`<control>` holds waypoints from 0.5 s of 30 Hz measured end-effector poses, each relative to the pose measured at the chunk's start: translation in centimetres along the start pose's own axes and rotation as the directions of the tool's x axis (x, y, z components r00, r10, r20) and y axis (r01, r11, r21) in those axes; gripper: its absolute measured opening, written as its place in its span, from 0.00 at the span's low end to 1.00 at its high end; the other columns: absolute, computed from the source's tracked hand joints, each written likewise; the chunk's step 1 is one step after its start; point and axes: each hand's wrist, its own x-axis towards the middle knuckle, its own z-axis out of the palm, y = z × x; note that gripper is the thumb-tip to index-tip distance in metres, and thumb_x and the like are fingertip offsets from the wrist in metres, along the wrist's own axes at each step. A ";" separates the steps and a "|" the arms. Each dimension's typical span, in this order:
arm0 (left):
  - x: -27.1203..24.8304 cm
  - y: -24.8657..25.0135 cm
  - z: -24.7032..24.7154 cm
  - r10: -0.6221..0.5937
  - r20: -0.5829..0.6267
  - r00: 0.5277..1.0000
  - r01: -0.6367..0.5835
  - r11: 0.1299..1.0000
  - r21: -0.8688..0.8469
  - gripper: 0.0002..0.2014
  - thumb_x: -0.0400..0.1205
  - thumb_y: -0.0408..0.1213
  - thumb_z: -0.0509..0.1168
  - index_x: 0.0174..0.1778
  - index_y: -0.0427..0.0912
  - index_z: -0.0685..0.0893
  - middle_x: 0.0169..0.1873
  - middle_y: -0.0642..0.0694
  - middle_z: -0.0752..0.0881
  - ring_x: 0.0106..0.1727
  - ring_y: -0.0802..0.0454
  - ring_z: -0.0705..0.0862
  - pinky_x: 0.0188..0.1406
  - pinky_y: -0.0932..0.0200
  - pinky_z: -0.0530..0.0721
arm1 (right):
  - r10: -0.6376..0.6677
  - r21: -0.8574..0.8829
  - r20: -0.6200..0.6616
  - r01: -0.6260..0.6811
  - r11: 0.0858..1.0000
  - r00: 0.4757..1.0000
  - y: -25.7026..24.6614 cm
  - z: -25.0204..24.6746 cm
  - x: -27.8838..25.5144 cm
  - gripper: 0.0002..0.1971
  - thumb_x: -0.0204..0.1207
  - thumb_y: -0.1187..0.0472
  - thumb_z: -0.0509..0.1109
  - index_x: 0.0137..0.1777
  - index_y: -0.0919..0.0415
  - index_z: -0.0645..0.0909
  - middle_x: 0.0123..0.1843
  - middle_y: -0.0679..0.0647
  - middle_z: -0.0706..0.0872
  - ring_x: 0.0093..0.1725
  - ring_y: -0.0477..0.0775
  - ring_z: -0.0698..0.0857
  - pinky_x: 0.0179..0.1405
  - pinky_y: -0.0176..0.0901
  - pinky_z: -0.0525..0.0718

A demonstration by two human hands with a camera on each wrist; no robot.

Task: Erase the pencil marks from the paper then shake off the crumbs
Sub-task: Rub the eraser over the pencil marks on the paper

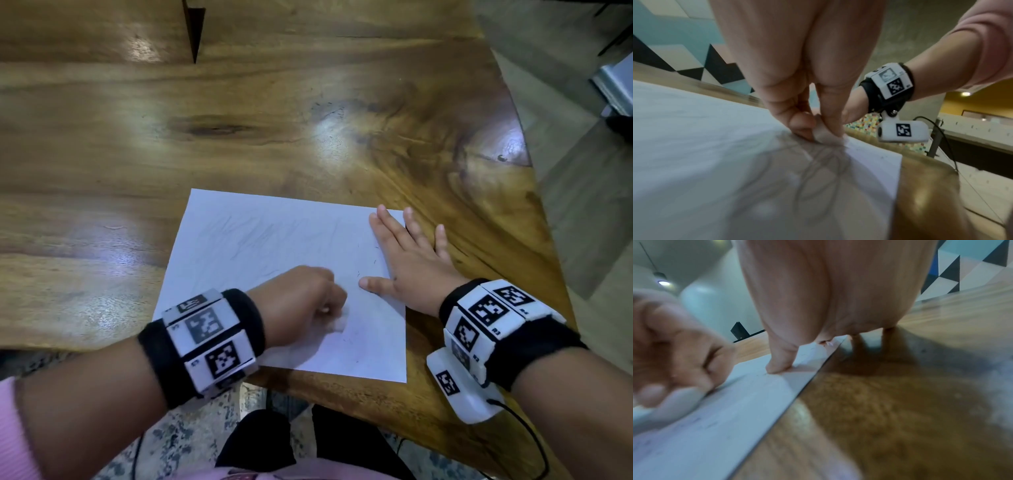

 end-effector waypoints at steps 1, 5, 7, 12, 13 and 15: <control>-0.6 -0.2 0.0 -0.017 0.070 0.997 0.017 1.000 -0.005 0.04 0.76 0.33 0.66 0.37 0.41 0.85 0.38 0.50 0.78 0.42 0.49 0.80 0.44 0.62 0.74 | -0.003 0.003 0.002 0.003 1.000 1.000 0.0 0.0 0.0 0.47 0.77 0.34 0.58 0.81 0.45 0.27 0.79 0.35 0.22 0.78 0.48 0.22 0.75 0.63 0.26; -0.3 0.1 -0.6 -0.036 0.128 0.991 0.037 0.999 -0.002 0.03 0.76 0.34 0.67 0.42 0.40 0.85 0.42 0.43 0.84 0.45 0.47 0.81 0.45 0.64 0.73 | -0.008 0.004 -0.007 0.008 1.000 1.000 0.0 0.0 -0.1 0.47 0.77 0.34 0.58 0.81 0.45 0.28 0.79 0.35 0.23 0.78 0.49 0.23 0.75 0.63 0.26; 1.5 0.9 -1.0 -0.003 0.000 1.000 0.003 1.000 0.009 0.06 0.75 0.39 0.68 0.40 0.39 0.85 0.36 0.46 0.79 0.39 0.48 0.77 0.35 0.64 0.64 | -0.003 -0.003 -0.001 0.003 1.000 1.000 0.0 0.1 0.0 0.47 0.77 0.34 0.58 0.81 0.45 0.27 0.79 0.35 0.23 0.79 0.49 0.23 0.75 0.63 0.26; 1.4 1.2 0.4 0.079 0.046 0.996 -0.081 0.996 0.046 0.04 0.77 0.33 0.63 0.36 0.41 0.79 0.36 0.45 0.75 0.39 0.44 0.77 0.33 0.63 0.60 | 0.010 -0.003 -0.005 -0.010 1.000 1.000 0.0 0.0 0.0 0.47 0.77 0.34 0.58 0.81 0.45 0.28 0.71 0.30 0.20 0.79 0.48 0.23 0.75 0.63 0.26; 0.5 0.9 0.8 0.091 0.106 0.990 -0.097 0.994 0.053 0.06 0.77 0.33 0.63 0.35 0.38 0.79 0.37 0.43 0.78 0.39 0.45 0.78 0.36 0.63 0.64 | 0.014 0.006 -0.002 -0.014 1.000 1.000 -0.1 0.0 0.0 0.47 0.76 0.35 0.59 0.81 0.45 0.28 0.70 0.29 0.20 0.79 0.47 0.24 0.75 0.62 0.26; -0.4 0.5 0.8 0.101 0.194 0.976 -0.104 0.995 0.005 0.04 0.76 0.34 0.66 0.38 0.37 0.83 0.40 0.43 0.82 0.40 0.49 0.79 0.40 0.61 0.71 | 0.020 0.009 -0.003 -0.020 1.000 1.000 -0.2 -0.1 0.0 0.47 0.76 0.34 0.59 0.81 0.44 0.28 0.70 0.29 0.20 0.79 0.47 0.24 0.75 0.62 0.27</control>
